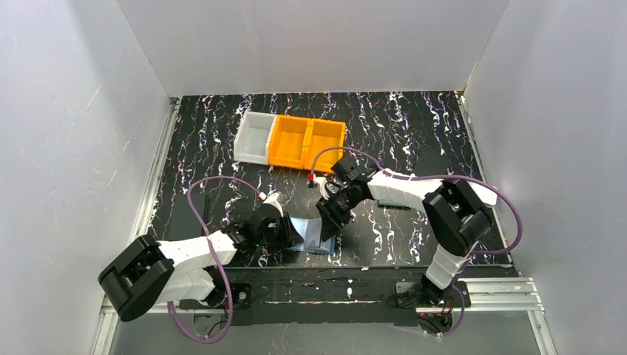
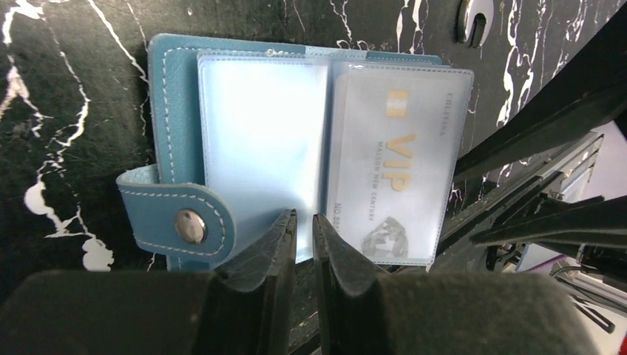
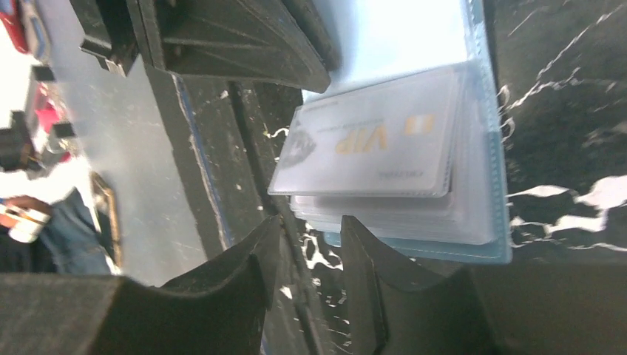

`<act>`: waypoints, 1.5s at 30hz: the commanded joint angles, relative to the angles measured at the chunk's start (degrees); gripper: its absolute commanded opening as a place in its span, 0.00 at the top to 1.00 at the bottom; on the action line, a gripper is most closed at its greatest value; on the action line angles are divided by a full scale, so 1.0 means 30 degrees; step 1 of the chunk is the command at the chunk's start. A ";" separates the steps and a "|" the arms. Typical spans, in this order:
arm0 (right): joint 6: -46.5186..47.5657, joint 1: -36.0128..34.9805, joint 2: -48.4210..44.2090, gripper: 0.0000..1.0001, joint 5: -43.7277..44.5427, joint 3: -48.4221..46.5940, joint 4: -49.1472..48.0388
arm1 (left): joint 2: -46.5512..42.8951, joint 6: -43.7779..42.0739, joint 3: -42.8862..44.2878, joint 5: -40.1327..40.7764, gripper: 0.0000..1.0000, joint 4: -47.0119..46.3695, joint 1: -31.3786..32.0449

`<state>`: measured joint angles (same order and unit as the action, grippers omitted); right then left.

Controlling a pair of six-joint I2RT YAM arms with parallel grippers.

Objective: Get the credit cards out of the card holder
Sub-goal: Remove the credit card from the card holder.

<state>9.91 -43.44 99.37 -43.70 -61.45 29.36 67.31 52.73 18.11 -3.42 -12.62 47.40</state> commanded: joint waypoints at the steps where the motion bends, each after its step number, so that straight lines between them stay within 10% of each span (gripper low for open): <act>1: -0.3959 0.0159 -0.1475 0.53 -0.1314 0.0738 -0.2222 | 0.0663 0.0735 -0.0839 -0.0356 0.87 -0.1090 -0.0059; 45: -0.8747 0.1297 -0.1388 0.42 -0.1388 0.4169 -0.7365 | -0.0112 0.4345 -0.3780 0.1961 0.95 -0.2443 -0.0065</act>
<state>-15.27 -39.40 94.98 -47.75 -49.65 9.72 66.41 67.16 8.95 -1.83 -26.96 47.37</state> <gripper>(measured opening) 0.577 0.046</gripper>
